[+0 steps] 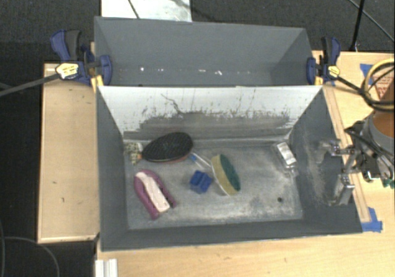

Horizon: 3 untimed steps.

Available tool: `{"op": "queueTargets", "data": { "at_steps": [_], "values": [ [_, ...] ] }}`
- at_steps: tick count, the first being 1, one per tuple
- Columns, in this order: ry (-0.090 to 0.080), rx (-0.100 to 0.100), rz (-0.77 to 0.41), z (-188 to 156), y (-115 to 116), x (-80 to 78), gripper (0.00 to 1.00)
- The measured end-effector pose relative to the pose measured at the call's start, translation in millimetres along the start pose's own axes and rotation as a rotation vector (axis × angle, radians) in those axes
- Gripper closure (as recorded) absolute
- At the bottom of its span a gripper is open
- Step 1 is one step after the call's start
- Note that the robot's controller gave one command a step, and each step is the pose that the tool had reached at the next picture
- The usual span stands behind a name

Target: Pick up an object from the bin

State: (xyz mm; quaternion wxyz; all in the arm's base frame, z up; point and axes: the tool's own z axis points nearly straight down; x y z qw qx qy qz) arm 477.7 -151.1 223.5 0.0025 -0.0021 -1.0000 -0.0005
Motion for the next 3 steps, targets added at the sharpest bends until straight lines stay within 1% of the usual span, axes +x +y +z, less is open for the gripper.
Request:
{"op": "queueTargets", "data": {
  "at_steps": [1, 2, 3],
  "values": [
    [-0.007, -0.001, 0.47, 155, 8, -80.9, 0.0],
    [-0.012, -0.002, 0.679, 121, 30, -103.4, 0.0],
    [-0.005, -0.003, 0.988, 103, 54, -82.0, 0.0]
  ]
}}
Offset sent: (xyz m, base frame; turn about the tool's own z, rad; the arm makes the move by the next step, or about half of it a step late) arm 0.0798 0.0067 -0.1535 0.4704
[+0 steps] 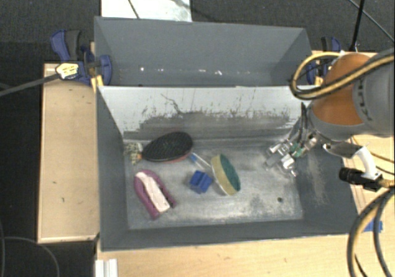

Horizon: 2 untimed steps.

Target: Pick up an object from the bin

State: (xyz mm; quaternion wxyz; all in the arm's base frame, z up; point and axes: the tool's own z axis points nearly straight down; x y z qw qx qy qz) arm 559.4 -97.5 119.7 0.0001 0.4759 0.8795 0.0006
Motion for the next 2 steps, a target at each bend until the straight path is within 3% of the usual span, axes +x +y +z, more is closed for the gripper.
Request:
{"op": "queueTargets", "data": {
  "at_steps": [1, 2],
  "values": [
    [0.004, 0.002, 0.13, 50, 5, -19.3, 0.0],
    [0.006, -0.005, 0.272, 49, 17, -24.3, 0.0]
  ]
}}
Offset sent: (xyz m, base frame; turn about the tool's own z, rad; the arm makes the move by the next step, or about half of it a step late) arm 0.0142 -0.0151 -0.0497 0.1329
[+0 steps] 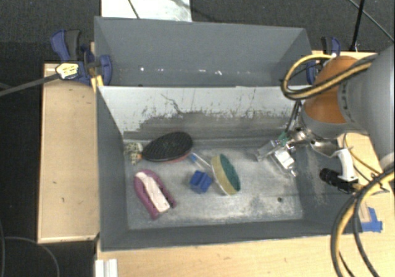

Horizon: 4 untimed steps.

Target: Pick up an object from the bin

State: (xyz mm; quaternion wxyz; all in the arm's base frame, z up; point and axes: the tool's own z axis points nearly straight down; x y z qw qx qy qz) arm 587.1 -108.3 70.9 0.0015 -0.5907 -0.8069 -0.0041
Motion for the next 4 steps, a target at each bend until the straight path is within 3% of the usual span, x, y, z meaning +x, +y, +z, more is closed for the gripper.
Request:
{"op": "queueTargets", "data": {
  "at_steps": [1, 3, 4],
  "values": [
    [-0.007, 0.006, -0.001, 1, -3, -5.1, 1.0],
    [-0.012, 0.001, -0.018, -35, -2, -6.2, 1.0],
    [-0.011, -0.001, -0.027, -95, 0, -6.7, 1.0]
  ]
}}
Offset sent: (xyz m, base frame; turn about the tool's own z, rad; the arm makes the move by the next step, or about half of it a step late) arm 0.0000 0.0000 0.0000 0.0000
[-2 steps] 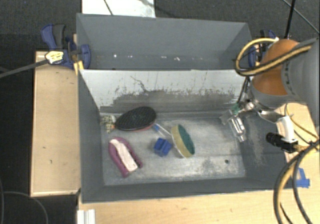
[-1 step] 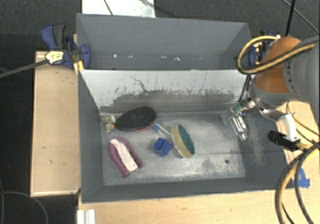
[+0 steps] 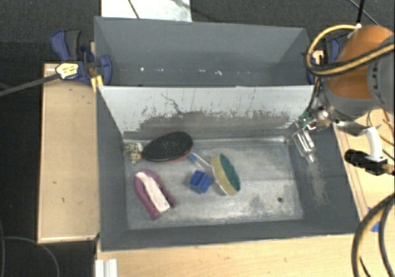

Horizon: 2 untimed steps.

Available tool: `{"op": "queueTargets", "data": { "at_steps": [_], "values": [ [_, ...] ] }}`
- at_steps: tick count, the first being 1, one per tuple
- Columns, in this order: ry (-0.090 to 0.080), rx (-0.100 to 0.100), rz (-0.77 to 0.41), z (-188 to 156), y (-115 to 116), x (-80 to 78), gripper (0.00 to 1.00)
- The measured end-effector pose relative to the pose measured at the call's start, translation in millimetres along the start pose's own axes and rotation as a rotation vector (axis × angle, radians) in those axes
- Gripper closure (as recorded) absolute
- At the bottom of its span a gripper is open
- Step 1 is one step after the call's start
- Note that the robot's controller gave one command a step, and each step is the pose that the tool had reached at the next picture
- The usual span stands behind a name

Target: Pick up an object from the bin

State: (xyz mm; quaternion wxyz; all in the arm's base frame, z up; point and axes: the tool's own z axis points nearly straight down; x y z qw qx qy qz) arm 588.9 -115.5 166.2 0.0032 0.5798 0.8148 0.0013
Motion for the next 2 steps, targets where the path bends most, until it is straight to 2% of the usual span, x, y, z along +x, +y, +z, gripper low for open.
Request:
{"op": "queueTargets", "data": {
  "at_steps": [1, 2],
  "values": [
    [0.001, 0.002, -0.011, -21.6, 1.0, -0.8, 1.0],
    [-0.001, 0.003, -0.02, -22.4, 1.3, -1.5, 1.0]
  ]
}}
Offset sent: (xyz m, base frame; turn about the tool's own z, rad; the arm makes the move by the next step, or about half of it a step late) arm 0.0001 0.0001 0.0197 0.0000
